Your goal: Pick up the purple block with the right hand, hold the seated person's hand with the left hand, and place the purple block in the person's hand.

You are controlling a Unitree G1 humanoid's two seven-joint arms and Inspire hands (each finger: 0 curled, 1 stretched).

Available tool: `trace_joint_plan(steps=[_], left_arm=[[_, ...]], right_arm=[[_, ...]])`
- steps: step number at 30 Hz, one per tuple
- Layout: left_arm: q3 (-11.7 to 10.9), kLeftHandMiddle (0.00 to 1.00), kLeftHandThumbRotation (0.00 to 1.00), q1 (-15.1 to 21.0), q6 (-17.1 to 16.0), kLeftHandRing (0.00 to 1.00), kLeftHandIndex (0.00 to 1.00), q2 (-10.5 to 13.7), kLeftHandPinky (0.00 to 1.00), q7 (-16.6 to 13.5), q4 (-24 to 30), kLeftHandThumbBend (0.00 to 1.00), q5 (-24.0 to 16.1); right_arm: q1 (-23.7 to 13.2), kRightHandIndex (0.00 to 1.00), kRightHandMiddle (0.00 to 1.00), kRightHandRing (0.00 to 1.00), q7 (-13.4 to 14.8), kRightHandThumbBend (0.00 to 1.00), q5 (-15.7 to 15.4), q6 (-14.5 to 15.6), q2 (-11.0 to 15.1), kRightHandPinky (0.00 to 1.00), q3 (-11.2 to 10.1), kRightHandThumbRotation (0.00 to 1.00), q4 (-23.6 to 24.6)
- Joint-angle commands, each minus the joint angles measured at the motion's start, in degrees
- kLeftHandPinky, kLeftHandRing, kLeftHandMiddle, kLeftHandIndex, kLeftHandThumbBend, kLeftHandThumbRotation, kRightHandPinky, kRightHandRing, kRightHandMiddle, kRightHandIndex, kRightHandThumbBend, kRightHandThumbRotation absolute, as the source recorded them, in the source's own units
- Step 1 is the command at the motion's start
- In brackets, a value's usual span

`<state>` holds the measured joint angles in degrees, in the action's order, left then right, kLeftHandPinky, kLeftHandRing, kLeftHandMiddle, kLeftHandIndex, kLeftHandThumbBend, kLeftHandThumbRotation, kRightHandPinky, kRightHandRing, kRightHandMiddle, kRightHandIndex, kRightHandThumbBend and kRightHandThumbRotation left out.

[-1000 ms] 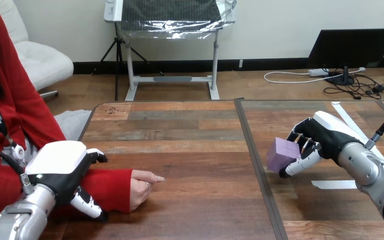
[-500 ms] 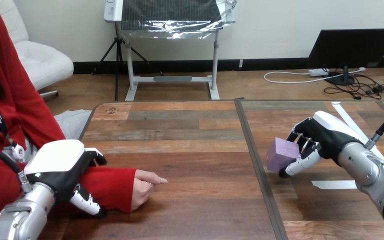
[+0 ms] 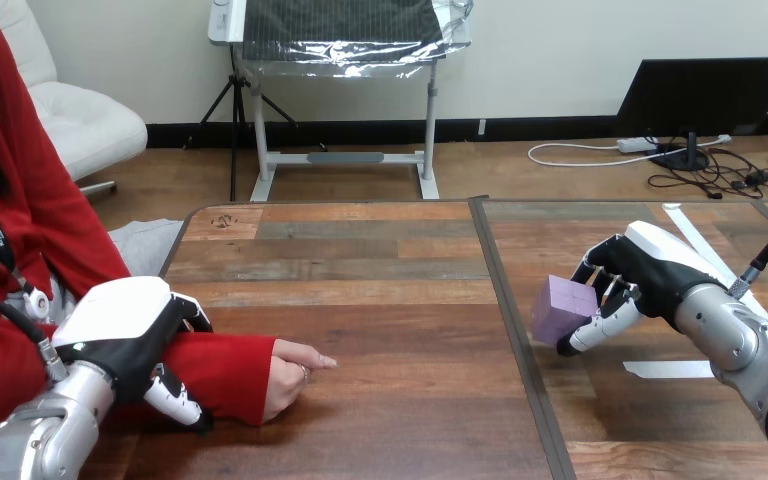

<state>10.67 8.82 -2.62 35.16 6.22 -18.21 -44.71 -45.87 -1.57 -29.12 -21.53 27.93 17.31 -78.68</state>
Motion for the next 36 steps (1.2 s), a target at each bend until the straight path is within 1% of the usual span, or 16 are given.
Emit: trace_joint_plan(steps=[1,6,9,12,15,18,21,24,27,30,33,36], left_arm=[[1.6,0.61,0.01,2.3,1.0,0.57,0.6,-0.4,0.51,0.4,-1.7,0.9,0.1],[2.0,0.58,0.0,2.5,0.6,0.54,0.58,-0.5,0.48,-0.2,-2.5,0.9,0.5],[2.3,0.56,0.0,2.6,1.2,0.53,0.57,-0.3,0.47,1.1,-2.0,0.89,0.5],[2.1,0.55,0.0,2.3,0.9,0.52,0.56,-0.3,0.46,1.3,-1.5,0.88,1.1],[2.2,0.54,0.0,2.7,0.0,0.5,0.55,-0.5,0.45,0.4,-3.3,0.87,1.7],[1.7,0.52,0.0,2.1,0.8,0.48,0.53,-0.8,0.42,1.0,-1.6,0.87,2.4],[1.7,0.51,0.0,2.1,0.6,0.46,0.52,-0.9,0.39,0.8,-2.0,0.87,2.8],[1.6,0.51,0.0,2.2,1.3,0.46,0.52,-0.9,0.39,2.4,-1.6,0.85,3.8],[1.4,0.51,0.0,1.9,1.0,0.45,0.51,-1.1,0.38,1.6,-1.5,0.84,4.4],[1.5,0.51,0.0,1.8,1.8,0.44,0.5,-1.1,0.37,2.4,-0.9,0.83,4.9],[1.1,0.49,0.0,1.6,1.6,0.43,0.49,-1.4,0.36,2.0,-0.9,0.82,5.7],[0.9,0.47,0.0,1.3,1.9,0.4,0.48,-1.5,0.34,2.3,-0.5,0.82,6.5]], right_arm=[[-2.7,0.47,0.47,0.44,1.3,0.82,0.8,-1.0,1.1,0.41,-1.0,0.0,2.9],[-2.8,0.47,0.48,0.45,1.1,0.82,1.0,-0.5,1.0,0.42,-1.2,0.0,2.7],[-2.9,0.47,0.48,0.45,0.8,0.81,1.0,-0.1,1.0,0.42,-1.2,0.0,2.7],[-2.7,0.47,0.48,0.45,1.2,0.81,0.7,-1.2,1.2,0.43,-0.9,0.0,2.8],[-2.8,0.47,0.48,0.45,0.9,0.81,1.0,-0.9,1.1,0.42,-1.2,0.0,2.9],[-2.6,0.47,0.47,0.45,1.1,0.82,1.1,-1.5,1.1,0.42,-1.3,0.0,2.9],[-2.7,0.47,0.47,0.45,1.1,0.82,1.1,-1.2,1.1,0.42,-1.2,0.0,2.9],[-2.7,0.47,0.47,0.45,1.2,0.82,1.0,-1.2,1.1,0.42,-1.2,0.0,2.8],[-2.6,0.47,0.47,0.45,1.0,0.82,1.4,-1.1,0.9,0.42,-1.5,0.0,2.8],[-2.7,0.47,0.48,0.45,1.1,0.81,0.8,-0.7,1.0,0.43,-1.0,0.0,2.7],[-2.7,0.47,0.48,0.45,1.0,0.81,1.3,-0.6,0.7,0.43,-1.4,0.0,2.7],[-2.7,0.48,0.48,0.45,1.0,0.81,1.1,-0.6,0.7,0.42,-1.2,0.0,2.8]])
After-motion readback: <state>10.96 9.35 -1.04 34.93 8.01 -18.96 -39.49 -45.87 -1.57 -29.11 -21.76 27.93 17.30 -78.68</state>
